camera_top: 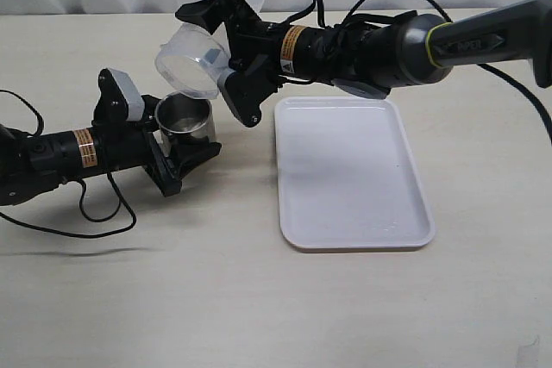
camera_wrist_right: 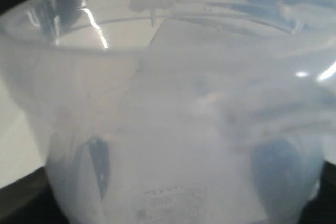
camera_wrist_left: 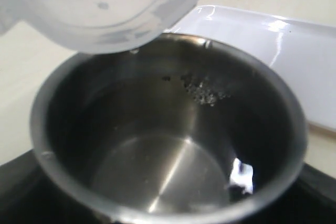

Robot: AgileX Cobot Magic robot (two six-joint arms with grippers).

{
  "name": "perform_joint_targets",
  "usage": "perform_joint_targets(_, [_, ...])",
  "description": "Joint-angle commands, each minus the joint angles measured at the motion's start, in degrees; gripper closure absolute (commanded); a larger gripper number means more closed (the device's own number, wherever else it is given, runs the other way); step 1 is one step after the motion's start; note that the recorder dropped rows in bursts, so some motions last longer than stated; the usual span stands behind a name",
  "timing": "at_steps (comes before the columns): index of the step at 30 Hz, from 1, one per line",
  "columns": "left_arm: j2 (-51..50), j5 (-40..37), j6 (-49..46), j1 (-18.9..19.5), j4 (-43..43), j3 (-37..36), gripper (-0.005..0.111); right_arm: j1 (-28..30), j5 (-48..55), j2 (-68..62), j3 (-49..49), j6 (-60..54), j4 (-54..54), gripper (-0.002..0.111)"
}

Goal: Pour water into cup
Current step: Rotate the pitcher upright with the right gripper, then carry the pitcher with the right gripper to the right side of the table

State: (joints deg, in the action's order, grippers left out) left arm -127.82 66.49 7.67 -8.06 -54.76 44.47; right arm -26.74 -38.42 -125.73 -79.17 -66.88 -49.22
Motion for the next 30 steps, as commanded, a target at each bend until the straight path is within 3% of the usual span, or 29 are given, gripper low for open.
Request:
perform_joint_targets(1, [0.34,2.48,0.15,0.04,0.48,0.32,0.107,-0.02,-0.88,0.75,-0.10,6.39,0.90,0.104])
perform_joint_targets(15, [0.34,2.85,0.15,0.04,1.93,0.32,0.107,0.09,-0.76,1.24,-0.10,48.67,1.79,0.104])
perform_joint_targets(18, [0.34,2.85,0.15,0.04,3.01,0.32,0.107,0.09,0.29,3.02,-0.10,61.18,14.21,0.104])
perform_joint_targets(22, [0.34,3.39,0.15,0.04,3.24,0.32,0.107,1.18,2.43,5.28,-0.10,67.50,22.97,0.104])
perform_joint_targets(30, [0.34,3.47,0.15,0.04,3.62,0.32,0.107,6.46,0.08,8.38,3.04,79.72,22.98,0.104])
